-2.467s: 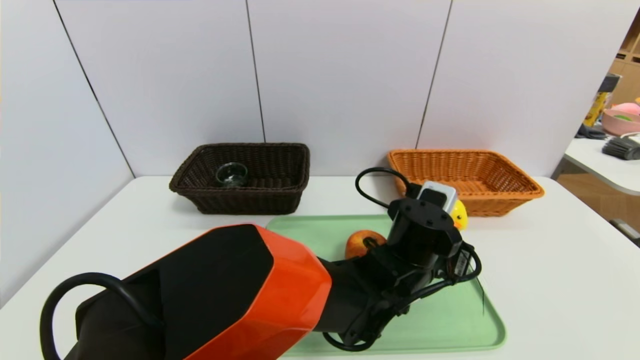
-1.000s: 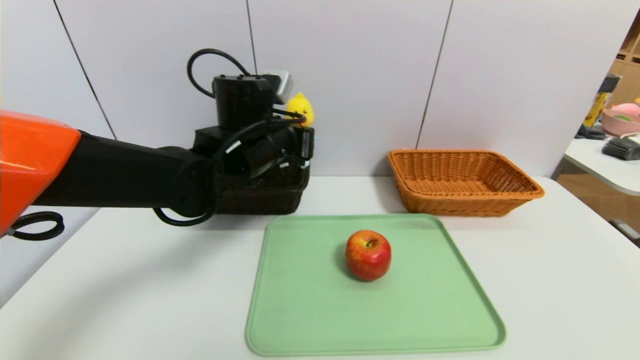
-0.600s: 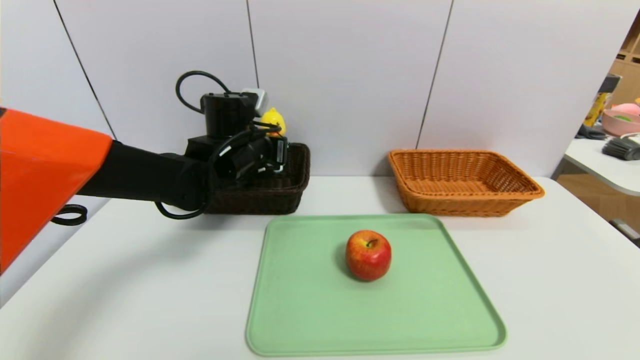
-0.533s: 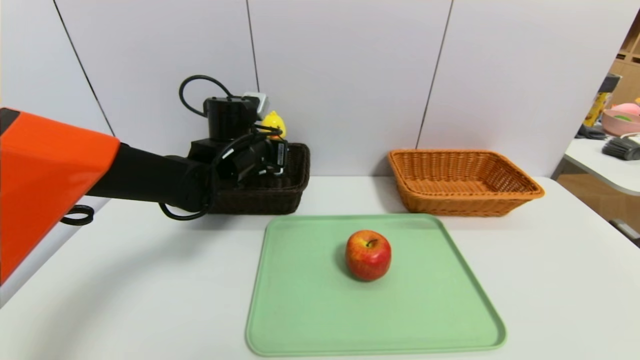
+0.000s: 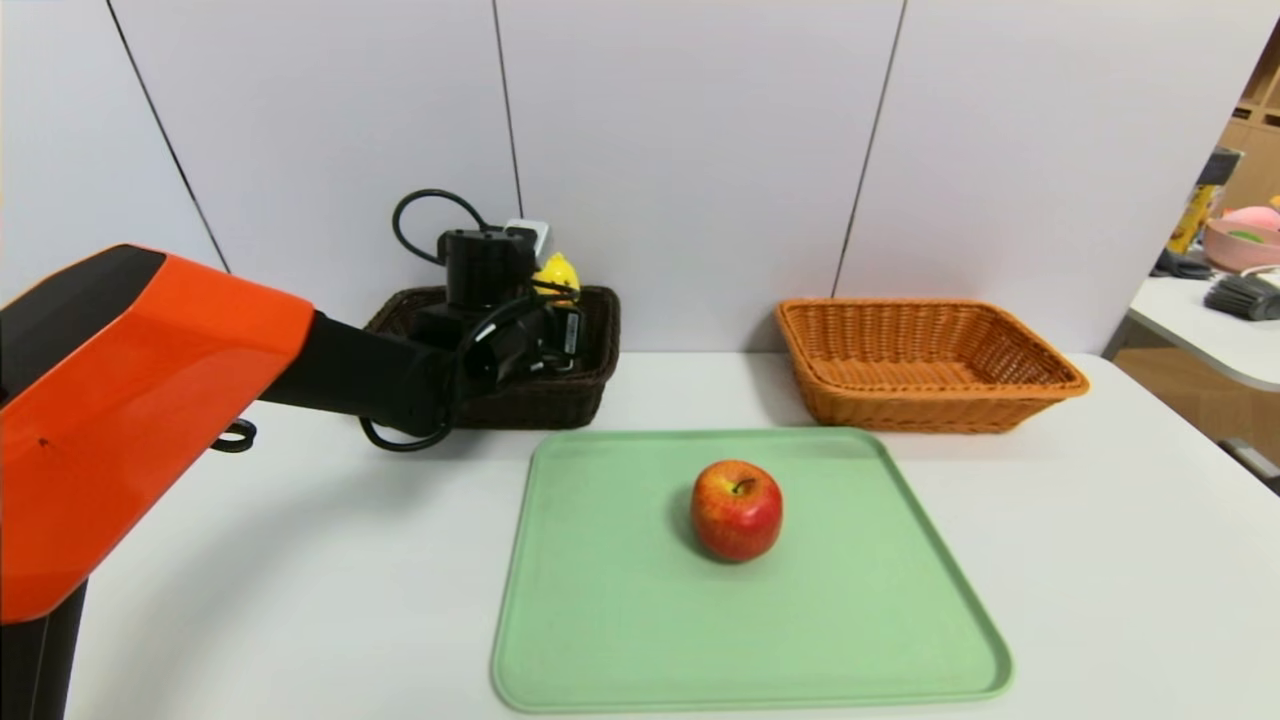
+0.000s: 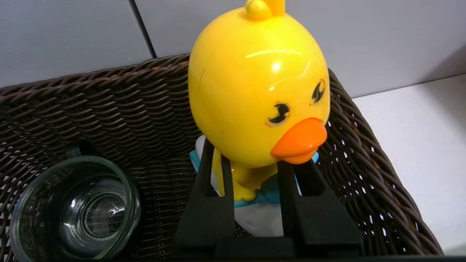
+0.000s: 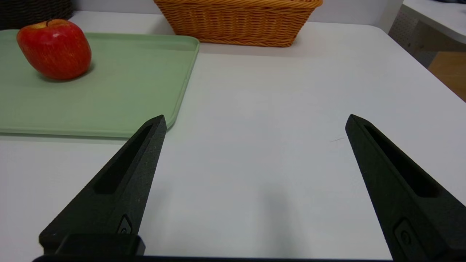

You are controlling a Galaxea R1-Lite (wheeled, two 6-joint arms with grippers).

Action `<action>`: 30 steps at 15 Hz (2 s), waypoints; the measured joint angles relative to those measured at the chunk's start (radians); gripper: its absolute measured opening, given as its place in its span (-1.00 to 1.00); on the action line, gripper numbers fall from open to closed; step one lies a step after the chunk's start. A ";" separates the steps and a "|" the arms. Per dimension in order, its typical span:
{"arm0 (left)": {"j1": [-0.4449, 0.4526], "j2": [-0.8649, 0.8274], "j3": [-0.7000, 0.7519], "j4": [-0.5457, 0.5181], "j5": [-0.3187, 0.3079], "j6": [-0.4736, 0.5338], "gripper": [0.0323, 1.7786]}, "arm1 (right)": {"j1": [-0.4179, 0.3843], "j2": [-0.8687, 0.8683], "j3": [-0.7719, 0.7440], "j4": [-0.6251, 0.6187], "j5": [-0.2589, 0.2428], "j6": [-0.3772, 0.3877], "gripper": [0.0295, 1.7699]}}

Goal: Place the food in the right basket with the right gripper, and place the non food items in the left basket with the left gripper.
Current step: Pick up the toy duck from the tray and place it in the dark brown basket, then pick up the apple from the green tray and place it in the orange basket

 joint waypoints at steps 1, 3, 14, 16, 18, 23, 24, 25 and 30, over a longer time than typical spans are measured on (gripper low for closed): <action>0.000 0.006 0.000 -0.012 0.000 0.000 -0.62 | 0.000 0.000 0.000 0.000 0.000 0.000 0.92; 0.000 0.015 0.000 -0.014 0.000 0.000 -0.62 | 0.000 0.000 0.000 0.000 0.000 0.000 0.92; -0.001 0.027 0.003 -0.018 -0.001 -0.004 0.20 | 0.000 0.000 0.000 0.000 0.000 0.000 0.92; -0.001 0.018 0.004 -0.010 -0.002 -0.002 0.38 | 0.000 0.000 0.000 0.000 0.000 0.000 0.92; -0.001 -0.011 0.018 -0.008 -0.003 0.001 0.50 | 0.000 0.000 0.000 0.000 0.000 0.000 0.92; -0.018 -0.183 0.153 -0.005 -0.004 0.010 0.69 | 0.000 0.000 0.000 0.000 0.000 0.000 0.92; -0.019 -0.232 0.193 -0.005 -0.004 0.018 0.72 | 0.000 0.000 0.000 0.000 0.000 0.000 0.92; -0.020 -0.281 0.232 -0.003 -0.004 0.026 0.74 | 0.000 0.000 0.000 0.000 0.000 0.000 0.92; -0.021 -0.587 0.425 0.070 -0.006 0.052 0.82 | 0.000 0.000 0.000 0.000 0.000 0.000 0.92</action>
